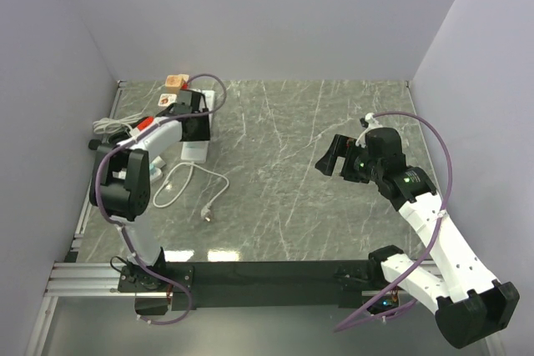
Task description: Pull the plug off the socket
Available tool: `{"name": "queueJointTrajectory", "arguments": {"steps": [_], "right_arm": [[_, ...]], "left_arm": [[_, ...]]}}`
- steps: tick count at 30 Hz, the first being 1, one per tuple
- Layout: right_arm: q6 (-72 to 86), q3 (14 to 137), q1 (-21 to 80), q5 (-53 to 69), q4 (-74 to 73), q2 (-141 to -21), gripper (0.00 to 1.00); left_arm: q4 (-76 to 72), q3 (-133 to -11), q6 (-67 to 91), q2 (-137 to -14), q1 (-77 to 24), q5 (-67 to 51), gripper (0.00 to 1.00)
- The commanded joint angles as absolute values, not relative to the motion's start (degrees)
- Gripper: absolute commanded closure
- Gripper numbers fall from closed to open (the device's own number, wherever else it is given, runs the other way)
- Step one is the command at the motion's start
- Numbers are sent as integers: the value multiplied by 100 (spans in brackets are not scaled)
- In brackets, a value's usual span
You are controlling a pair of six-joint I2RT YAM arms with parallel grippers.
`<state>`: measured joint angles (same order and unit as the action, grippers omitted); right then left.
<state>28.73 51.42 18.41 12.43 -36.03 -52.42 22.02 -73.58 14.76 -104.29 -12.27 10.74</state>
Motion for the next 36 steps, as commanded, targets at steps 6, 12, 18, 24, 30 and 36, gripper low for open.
{"name": "queueJointTrajectory", "arguments": {"steps": [6,12,18,24,30,36], "right_arm": [[2918,5142,1890,897,-3463,-5124,0],[2988,5080,1890,747,-3507,-5220,0],[2997,5089,1890,554,-3577,-5247,0],[2971,5141,1881,247,-3647,-5413,0],[3050,5282,1872,-114,-3770,-5642,0],[2945,5423,1872,-106,-3744,-5941,0]], "left_arm": [[2347,-7023,2828,-9914,-2855,158,70],[2118,-6934,4147,-10360,-4121,228,72],[2294,-7505,4991,-10977,-5027,615,71],[2434,-7935,5510,-11004,-5247,983,52],[2382,-7762,5783,-10732,-5388,1125,9],[2408,-7463,5959,-10012,-5388,1362,0]]}}
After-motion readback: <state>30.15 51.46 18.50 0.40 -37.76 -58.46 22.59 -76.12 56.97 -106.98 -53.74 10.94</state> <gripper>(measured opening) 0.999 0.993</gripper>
